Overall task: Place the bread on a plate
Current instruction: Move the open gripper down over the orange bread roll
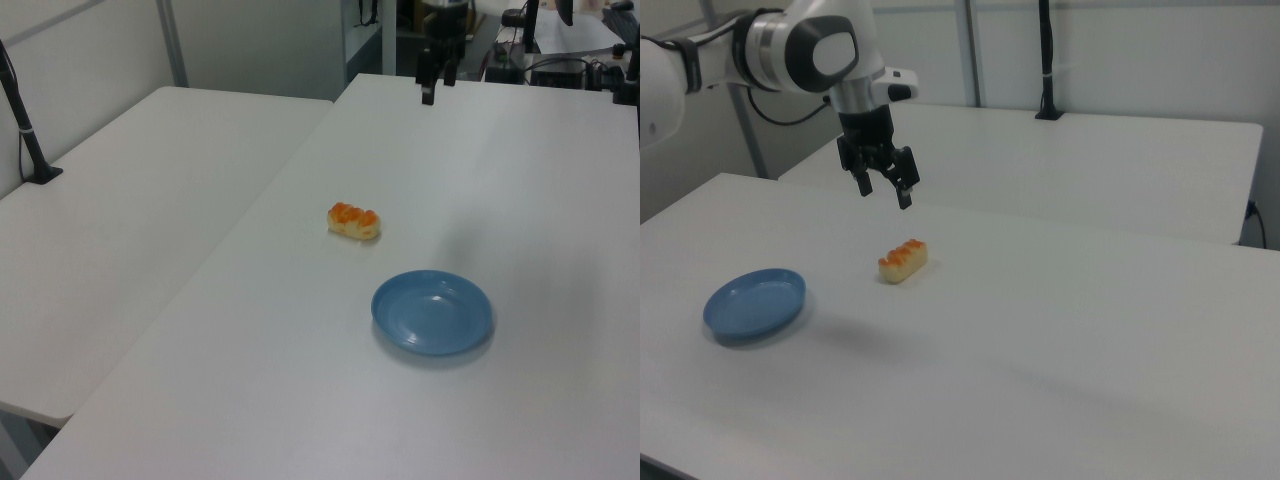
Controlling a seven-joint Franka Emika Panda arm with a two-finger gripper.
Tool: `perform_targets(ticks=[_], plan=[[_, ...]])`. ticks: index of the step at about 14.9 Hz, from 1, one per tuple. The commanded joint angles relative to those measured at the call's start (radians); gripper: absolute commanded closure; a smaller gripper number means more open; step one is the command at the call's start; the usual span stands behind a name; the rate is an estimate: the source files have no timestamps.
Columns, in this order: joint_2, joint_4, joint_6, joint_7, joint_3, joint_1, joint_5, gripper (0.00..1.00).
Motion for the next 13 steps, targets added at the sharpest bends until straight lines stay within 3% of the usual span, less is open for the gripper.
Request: perform_targets(ticks=[1, 5, 11, 13], plan=[[0.07, 0.037, 0.059, 0.077, -0.006, 0.05, -0.015, 0.0], [0.205, 0.155, 0.062, 0.138, -0.006, 0.076, -0.045, 0.0], [0.317, 0.175, 0.143, 0.189, -0.006, 0.133, -0.095, 0.0], [0.379, 0.222, 0.152, 0.216, -0.006, 0.15, -0.114, 0.0]])
